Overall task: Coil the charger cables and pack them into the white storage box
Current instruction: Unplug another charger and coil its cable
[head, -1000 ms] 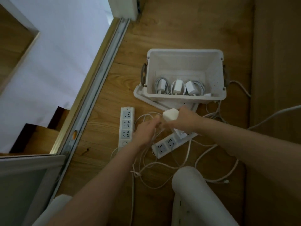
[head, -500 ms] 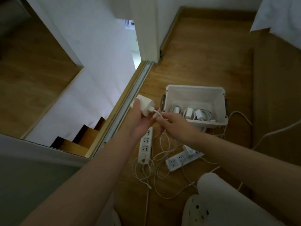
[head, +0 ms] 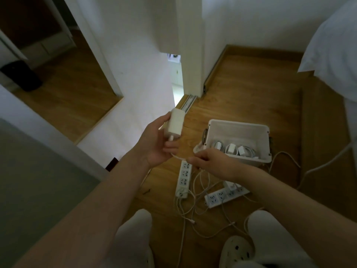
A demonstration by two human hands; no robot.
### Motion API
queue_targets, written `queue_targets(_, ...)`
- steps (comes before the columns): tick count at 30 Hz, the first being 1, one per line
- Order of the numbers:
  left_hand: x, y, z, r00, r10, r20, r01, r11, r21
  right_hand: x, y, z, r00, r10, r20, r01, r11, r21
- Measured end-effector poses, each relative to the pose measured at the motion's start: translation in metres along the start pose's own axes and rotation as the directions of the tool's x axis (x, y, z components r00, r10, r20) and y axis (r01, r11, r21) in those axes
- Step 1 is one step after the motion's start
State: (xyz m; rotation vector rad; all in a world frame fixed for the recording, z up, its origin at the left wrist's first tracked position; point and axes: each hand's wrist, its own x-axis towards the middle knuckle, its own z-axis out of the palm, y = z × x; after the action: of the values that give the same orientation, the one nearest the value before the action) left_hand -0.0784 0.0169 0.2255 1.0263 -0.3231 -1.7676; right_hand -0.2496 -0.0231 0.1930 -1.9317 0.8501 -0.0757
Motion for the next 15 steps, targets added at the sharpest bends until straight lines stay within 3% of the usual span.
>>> queue_targets(3, -0.027, 0.008, 0.007, 0.995, 0.022, 0.1, -0.054, 0.939, 0.339, -0.013, 0.001, -0.001, 1.0, -0.004, -0.006, 0.004, 0.997, -0.072)
queue_targets(6, -0.055, 0.011, 0.013, 0.994, 0.054, 0.09, -0.101, 0.734, 0.671, -0.025, -0.004, -0.003, 0.993, -0.089, -0.08, 0.069, 0.971, -0.229)
queue_targets(11, -0.087, 0.011, 0.021, 0.983, 0.136, 0.121, -0.173, 0.496, 0.851, -0.038, -0.02, -0.008, 0.928, -0.271, -0.257, 0.124, 0.872, -0.473)
queue_targets(13, -0.091, 0.009, 0.016, 0.981, 0.187, 0.053, -0.124, 0.391, 0.912, -0.042, -0.028, -0.006, 0.899, -0.301, -0.319, 0.105, 0.854, -0.51)
queue_targets(15, -0.089, 0.003, 0.005, 0.965, 0.26, -0.028, -0.033, 0.224, 0.974, -0.045, -0.038, 0.0, 0.88, -0.297, -0.371, 0.07, 0.853, -0.517)
